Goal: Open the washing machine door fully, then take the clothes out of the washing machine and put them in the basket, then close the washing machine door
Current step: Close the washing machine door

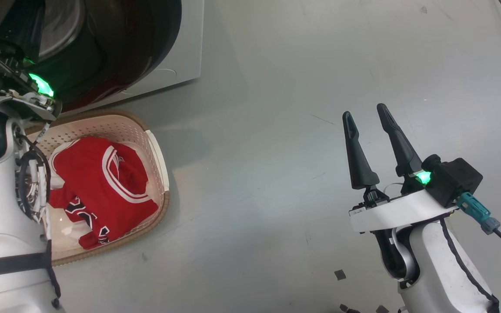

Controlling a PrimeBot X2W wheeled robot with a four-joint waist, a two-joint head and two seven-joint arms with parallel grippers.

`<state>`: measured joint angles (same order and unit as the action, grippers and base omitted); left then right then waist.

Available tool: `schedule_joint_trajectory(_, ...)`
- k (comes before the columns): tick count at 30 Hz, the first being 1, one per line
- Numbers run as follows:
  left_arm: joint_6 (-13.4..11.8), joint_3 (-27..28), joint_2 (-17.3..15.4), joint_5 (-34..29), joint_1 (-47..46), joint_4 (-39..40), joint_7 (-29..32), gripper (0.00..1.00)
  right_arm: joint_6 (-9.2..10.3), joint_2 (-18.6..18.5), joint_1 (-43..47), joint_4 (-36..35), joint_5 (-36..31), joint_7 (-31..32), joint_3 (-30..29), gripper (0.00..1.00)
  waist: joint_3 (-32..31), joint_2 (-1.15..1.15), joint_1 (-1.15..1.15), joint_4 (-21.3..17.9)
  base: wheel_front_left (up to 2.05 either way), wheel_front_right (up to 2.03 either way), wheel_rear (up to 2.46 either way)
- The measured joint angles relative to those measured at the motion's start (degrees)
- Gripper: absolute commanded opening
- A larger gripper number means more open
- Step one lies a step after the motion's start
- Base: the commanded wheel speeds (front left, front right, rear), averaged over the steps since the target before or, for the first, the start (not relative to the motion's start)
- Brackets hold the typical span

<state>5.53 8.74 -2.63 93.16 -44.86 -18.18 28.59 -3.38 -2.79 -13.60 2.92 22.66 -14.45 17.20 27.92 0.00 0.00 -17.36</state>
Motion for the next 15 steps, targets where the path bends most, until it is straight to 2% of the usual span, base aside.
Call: schedule_joint_trajectory(15,1.40,-0.88,1.05,1.80,2.45,-2.53,-0.53,0.00,0.54,0.01,0.36,1.70,-1.65,-0.01,-2.43,1.00,-2.22,0.00,0.00,3.01,0.00,0.00,0.00)
